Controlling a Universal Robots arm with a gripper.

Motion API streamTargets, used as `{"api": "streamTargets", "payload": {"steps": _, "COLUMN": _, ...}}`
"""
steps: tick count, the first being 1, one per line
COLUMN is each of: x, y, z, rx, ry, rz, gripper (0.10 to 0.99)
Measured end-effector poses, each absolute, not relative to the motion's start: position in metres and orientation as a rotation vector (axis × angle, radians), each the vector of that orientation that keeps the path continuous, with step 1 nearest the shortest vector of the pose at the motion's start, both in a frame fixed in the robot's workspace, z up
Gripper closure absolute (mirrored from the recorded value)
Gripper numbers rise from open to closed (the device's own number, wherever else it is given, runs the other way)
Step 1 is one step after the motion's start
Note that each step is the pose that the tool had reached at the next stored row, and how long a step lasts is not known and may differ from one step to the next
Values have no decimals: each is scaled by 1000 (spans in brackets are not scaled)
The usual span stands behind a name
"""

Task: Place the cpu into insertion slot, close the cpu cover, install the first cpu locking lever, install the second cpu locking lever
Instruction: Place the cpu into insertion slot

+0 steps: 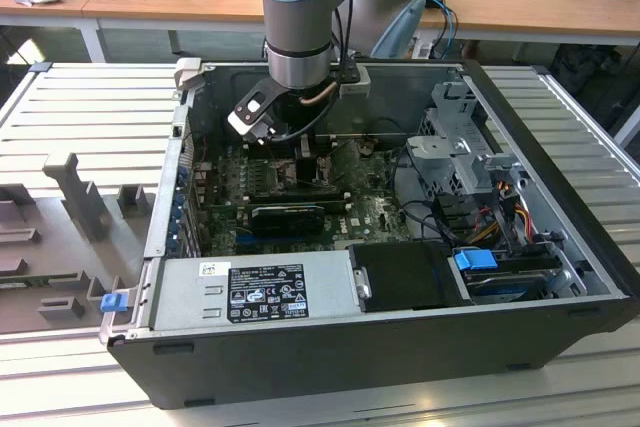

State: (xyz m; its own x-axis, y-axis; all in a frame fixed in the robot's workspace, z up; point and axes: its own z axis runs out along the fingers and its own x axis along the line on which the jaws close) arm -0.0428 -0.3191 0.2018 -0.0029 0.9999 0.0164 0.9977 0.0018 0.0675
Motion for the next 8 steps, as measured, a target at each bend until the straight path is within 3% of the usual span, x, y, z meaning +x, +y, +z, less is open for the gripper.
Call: {"api": "streamTargets", "payload": {"steps": 8, "x": -43, "y": -319, "z": 209, "rx": 2193, "ry": 2198, "rz": 91, "gripper": 498}}
